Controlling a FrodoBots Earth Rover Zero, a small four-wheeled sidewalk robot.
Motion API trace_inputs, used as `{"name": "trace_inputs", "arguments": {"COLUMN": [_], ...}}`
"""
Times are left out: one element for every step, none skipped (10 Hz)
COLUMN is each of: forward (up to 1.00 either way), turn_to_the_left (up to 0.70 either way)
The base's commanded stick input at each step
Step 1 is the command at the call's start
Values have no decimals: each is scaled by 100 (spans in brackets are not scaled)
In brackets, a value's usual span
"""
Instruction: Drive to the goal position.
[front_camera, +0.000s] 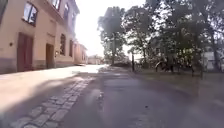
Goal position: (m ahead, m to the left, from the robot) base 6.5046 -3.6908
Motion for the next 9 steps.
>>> {"name": "trace_inputs", "arguments": {"forward": [85,85,85,85,85,85,85,85,85], "turn_to_the_left": [0,0,0,0,0,0,0,0,0]}}
